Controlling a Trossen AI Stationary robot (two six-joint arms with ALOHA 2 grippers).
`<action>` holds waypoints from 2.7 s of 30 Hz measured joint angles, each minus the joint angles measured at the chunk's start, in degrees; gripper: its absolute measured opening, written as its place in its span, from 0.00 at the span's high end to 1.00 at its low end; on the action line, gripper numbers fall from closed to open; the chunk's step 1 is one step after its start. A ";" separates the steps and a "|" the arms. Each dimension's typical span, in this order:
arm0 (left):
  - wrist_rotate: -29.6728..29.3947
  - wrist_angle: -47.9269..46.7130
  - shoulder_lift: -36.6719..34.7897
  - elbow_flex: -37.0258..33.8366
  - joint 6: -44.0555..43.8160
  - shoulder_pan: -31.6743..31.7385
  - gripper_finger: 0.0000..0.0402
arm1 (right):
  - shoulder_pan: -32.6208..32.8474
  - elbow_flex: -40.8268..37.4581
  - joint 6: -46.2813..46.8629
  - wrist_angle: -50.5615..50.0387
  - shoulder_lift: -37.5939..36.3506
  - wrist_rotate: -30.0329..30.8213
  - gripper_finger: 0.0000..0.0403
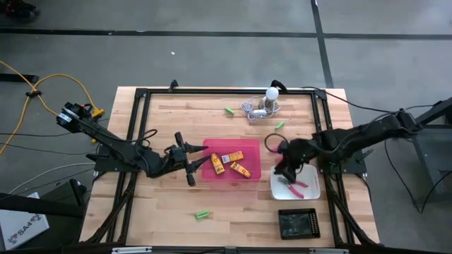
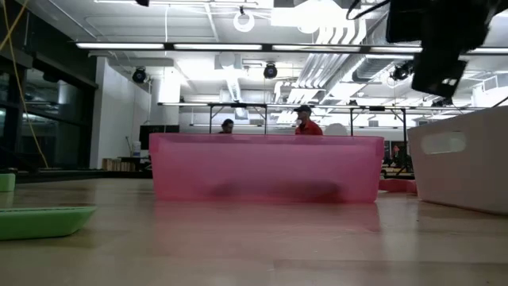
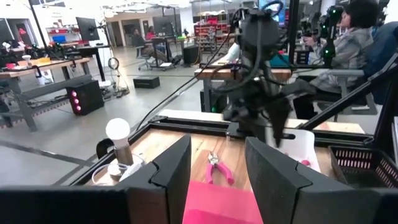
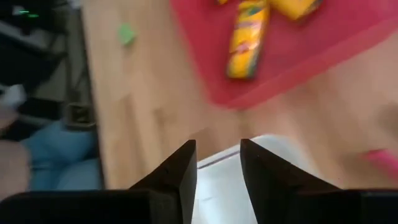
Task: Pick & Place School Supplies
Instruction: Put the pink hole puncher into the white bin
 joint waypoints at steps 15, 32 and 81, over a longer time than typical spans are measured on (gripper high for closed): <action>-4.63 -16.31 -1.72 -0.02 -8.05 3.19 0.63 | -17.63 0.59 -15.96 -5.70 8.02 2.06 0.72; 3.98 -26.90 -2.08 0.00 -16.72 10.82 0.63 | -20.37 13.81 -44.31 -22.34 18.61 4.90 0.72; 6.62 -26.88 -2.08 0.00 -19.23 10.25 0.63 | -20.79 8.84 -57.32 -15.63 28.06 8.49 0.63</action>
